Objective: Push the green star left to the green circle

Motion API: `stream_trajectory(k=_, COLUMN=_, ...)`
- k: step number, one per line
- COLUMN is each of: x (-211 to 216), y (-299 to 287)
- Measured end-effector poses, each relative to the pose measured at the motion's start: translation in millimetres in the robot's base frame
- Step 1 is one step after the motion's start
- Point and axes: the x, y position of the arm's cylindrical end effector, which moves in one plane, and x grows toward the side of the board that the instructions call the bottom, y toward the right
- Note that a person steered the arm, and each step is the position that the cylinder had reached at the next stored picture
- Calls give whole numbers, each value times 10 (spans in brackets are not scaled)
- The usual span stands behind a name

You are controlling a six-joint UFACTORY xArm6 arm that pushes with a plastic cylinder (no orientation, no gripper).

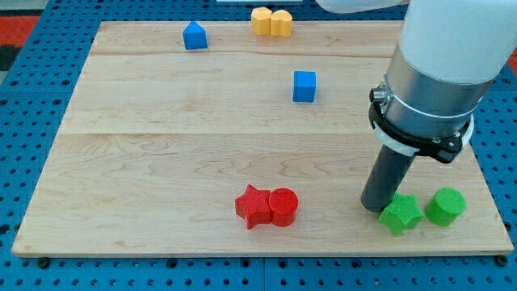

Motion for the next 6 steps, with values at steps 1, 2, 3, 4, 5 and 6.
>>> stream_trajectory(k=1, x=85, y=-263)
stream_trajectory(k=2, x=361, y=-540)
stream_trajectory(k=3, x=446, y=-350)
stream_trajectory(k=4, x=293, y=-113)
stream_trajectory(k=5, x=278, y=108)
stream_trajectory(k=6, x=278, y=169)
